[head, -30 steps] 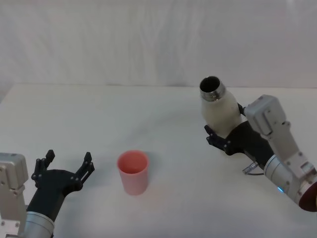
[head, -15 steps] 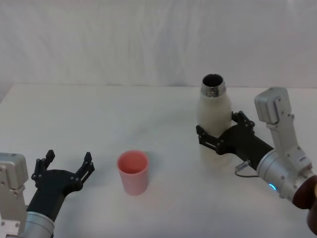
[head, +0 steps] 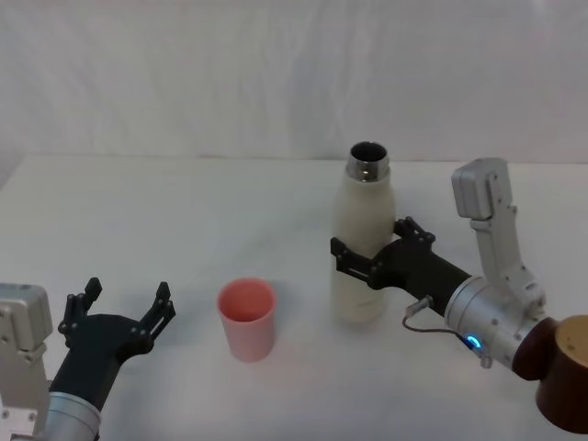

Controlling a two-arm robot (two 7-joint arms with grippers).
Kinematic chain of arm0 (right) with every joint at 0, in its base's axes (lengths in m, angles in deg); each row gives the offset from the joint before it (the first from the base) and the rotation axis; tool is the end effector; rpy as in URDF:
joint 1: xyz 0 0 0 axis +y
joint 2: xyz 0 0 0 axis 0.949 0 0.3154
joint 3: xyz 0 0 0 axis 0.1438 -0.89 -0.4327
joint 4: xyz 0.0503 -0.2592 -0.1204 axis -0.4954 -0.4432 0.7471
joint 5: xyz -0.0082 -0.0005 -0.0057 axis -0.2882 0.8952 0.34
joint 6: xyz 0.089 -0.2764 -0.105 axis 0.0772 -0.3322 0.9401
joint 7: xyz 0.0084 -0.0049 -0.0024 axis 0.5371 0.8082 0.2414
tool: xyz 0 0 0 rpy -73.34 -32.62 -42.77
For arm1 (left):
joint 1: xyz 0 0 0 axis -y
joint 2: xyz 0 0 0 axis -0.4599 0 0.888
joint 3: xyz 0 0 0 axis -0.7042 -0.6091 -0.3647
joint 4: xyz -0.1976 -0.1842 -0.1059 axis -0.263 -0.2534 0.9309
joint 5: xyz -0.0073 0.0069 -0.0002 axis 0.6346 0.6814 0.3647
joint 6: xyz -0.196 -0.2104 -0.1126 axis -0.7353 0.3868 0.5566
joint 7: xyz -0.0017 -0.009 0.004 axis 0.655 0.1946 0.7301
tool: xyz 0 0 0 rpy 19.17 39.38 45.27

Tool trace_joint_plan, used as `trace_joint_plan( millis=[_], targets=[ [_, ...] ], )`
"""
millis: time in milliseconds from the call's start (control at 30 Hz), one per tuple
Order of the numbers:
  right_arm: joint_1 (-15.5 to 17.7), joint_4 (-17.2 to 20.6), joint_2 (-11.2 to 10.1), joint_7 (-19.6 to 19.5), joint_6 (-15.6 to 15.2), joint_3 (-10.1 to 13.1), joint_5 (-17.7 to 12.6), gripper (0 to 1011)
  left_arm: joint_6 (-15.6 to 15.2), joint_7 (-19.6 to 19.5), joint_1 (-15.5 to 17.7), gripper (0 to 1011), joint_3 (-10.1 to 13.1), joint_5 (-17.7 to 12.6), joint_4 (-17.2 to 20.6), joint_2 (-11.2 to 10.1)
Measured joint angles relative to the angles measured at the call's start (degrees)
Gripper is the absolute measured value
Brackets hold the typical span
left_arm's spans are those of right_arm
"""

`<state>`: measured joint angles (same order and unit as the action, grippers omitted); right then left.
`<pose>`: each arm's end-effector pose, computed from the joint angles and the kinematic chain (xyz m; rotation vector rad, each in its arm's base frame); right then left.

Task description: Grasp the thermos with one hand and pour water into the cup lid.

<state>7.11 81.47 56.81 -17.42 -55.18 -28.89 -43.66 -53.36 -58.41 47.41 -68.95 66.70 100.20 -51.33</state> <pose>0.3700 0.0555 -0.2349 -0.0602 0.0434 -0.8739 0.2530 0.0374 -0.2852 -0.0379 0.0142 1.4459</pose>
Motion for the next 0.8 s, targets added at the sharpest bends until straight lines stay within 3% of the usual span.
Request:
trace_joint_plan(
  millis=[167,800],
  targets=[
    [-0.75,-1.39,0.47,0.21,-0.09,-0.61,-1.78,957,0.0,0.0,0.0,1001,0.0,0.0,0.0,0.0],
    [-2.37,-2.42,-1.5,-1.24,0.6,-4.36,-2.23,957,0.0,0.0,0.0,1001,0.0,0.0,0.0,0.0]
  ],
)
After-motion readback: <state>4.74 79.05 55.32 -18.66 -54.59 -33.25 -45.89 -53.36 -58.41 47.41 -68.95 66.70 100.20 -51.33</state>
